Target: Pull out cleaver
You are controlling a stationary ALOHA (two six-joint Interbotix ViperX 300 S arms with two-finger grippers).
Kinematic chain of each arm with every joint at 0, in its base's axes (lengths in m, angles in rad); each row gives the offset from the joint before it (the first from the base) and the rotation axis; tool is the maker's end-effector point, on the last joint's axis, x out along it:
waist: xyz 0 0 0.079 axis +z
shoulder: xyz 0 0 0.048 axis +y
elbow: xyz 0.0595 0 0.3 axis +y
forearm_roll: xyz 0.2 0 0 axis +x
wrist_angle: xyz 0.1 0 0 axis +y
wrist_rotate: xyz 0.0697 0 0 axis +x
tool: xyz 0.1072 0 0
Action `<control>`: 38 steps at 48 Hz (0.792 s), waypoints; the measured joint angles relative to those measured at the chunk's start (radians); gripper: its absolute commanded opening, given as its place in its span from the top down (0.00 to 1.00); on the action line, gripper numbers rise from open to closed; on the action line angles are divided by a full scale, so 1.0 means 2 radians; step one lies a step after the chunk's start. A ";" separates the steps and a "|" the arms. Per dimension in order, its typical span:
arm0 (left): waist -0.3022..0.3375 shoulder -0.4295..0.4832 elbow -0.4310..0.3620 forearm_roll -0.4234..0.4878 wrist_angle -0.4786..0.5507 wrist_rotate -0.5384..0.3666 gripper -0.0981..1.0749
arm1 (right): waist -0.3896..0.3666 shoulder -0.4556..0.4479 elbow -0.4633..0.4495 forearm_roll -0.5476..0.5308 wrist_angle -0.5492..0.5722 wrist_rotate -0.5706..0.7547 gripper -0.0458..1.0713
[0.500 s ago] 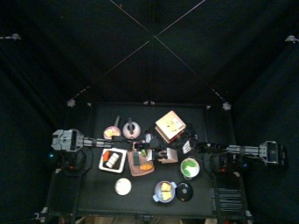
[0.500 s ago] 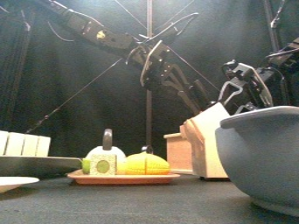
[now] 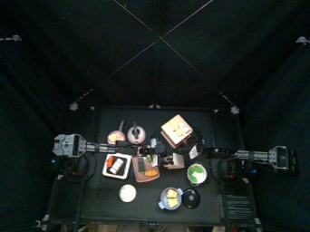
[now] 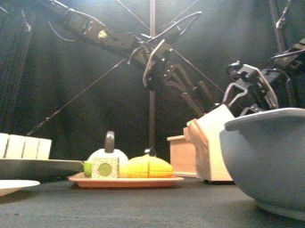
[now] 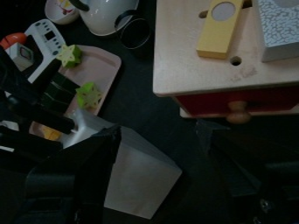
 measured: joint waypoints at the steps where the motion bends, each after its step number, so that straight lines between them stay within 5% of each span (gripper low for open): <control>1: 0.000 -0.002 0.000 0.000 0.000 0.000 0.50 | 0.000 0.000 0.000 0.000 0.000 0.000 0.07; 15: -0.001 -0.031 0.014 0.000 0.002 0.000 0.50 | 0.000 0.001 0.001 0.000 0.000 0.000 0.07; 38: -0.002 -0.144 0.103 0.001 0.002 0.000 0.51 | 0.000 0.001 0.001 0.001 0.000 0.000 0.07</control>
